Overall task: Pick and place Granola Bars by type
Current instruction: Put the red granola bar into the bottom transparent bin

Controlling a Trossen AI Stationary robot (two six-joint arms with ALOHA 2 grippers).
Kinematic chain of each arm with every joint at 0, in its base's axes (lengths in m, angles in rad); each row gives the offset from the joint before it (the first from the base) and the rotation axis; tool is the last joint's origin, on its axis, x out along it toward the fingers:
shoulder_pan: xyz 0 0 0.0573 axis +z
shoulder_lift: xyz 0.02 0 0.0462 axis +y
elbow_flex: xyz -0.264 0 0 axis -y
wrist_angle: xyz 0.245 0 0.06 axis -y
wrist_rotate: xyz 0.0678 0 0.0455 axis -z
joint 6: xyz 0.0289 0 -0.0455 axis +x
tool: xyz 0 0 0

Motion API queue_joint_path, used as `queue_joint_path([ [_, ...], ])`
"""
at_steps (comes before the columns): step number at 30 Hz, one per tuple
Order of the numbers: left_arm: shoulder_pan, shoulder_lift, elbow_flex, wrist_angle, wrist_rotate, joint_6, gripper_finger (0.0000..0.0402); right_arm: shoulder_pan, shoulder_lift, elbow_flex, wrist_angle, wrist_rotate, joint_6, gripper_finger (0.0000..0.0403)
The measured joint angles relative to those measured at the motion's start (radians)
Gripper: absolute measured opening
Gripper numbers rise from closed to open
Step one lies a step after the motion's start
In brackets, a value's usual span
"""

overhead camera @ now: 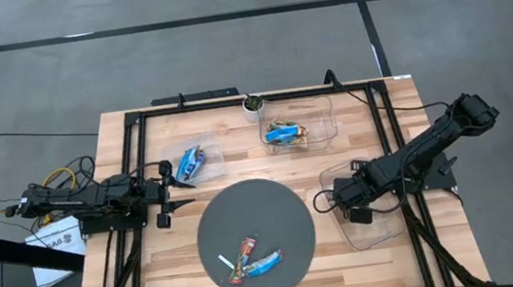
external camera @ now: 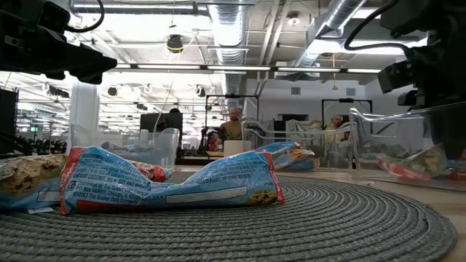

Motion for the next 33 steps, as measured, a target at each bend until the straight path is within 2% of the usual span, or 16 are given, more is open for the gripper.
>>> queue_joint_path([
  [12,0.0,0.0,0.0,0.0,0.0,0.0,0.0163,0.011,-0.012,0.033,-0.019,0.001,0.042,0.0137],
  [17,0.0,0.0,0.0,0.0,0.0,0.0,0.0163,0.024,-0.012,0.08,-0.083,0.056,0.071,0.0163],
  [26,0.0,0.0,0.0,0.0,0.0,0.0,0.0163,0.075,-0.012,0.241,-0.206,0.077,0.071,0.0206],
  [33,0.0,0.0,0.0,0.0,0.0,0.0,0.0163,0.122,0.058,0.414,-0.202,0.085,0.069,0.0204],
])
